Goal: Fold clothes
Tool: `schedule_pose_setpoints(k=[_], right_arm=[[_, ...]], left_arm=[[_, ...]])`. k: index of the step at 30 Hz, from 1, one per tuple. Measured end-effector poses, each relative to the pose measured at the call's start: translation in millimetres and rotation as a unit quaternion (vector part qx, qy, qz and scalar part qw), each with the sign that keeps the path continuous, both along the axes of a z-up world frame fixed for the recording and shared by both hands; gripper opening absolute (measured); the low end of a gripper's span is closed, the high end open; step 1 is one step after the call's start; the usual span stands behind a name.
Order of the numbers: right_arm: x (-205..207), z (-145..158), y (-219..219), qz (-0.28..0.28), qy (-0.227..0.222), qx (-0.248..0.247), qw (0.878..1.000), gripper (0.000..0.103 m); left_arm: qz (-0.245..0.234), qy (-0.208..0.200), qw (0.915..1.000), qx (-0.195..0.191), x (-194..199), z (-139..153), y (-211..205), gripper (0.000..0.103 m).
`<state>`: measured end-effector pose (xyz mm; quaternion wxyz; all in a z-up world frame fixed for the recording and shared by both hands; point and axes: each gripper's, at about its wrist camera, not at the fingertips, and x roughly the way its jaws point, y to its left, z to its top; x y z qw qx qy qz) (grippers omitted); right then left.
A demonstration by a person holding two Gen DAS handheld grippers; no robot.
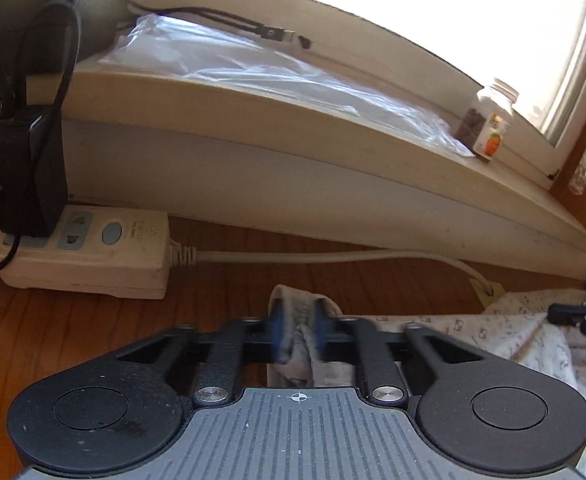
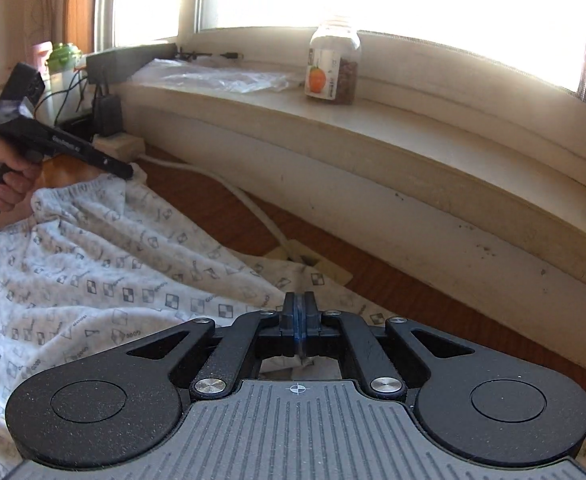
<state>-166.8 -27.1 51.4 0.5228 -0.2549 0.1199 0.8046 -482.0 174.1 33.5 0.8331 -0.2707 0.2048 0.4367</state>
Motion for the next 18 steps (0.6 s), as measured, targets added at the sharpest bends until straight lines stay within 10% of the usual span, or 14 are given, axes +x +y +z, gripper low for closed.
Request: schedule_pose_setpoints(k=[4,6,11,18], right_arm=[[15,20,-20,-0.055,0.027,0.099,0.993,0.001],[27,26,-16,-0.067,0.059,0.085,0.992,0.001],[18,11,-3,-0.048,0.035,0.035,0.998,0.002],[-15,-4,-2,-0.009,0.004,0.013,1.0,0.007]], left_arm=[[0.077,-0.103,0.9892,0.07,-25,27,-12,0.002],[0.088,-0.096,0.9905,0.045,-21,29,-4,0.006],[0.079,-0.04,0.9952,0.041,-5,18,-2,0.056],[0.036,-0.021,0.9991,0.009,-13,13,-19,0.051]])
